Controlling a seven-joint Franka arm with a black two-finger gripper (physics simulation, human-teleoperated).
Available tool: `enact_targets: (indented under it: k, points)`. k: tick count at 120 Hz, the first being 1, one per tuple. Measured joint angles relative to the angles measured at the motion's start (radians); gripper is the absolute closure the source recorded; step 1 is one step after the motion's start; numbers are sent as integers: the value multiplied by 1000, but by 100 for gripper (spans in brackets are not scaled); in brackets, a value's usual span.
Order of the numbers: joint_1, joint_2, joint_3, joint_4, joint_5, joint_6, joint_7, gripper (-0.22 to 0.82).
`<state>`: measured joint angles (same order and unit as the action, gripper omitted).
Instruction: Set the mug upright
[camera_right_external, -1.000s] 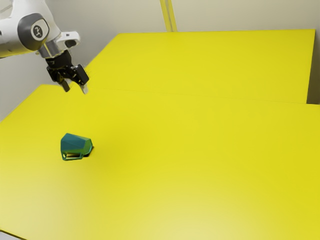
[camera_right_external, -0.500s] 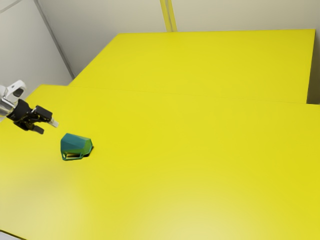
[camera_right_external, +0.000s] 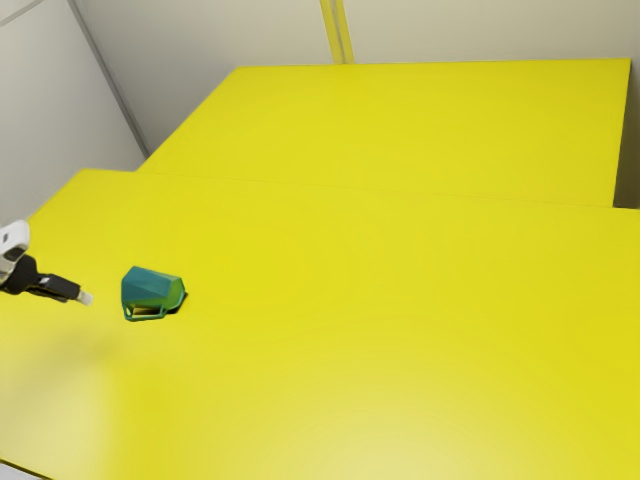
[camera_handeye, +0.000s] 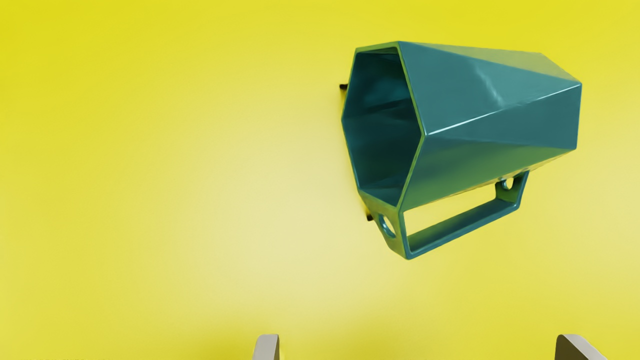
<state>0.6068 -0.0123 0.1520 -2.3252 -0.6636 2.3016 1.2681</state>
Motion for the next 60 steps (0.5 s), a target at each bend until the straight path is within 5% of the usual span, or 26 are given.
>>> enact_targets:
  k: [21,60]
  points:
    - [14,109,-11,67,-140,36,163,0]
    - [2,138,-38,65,-272,20,404,0]
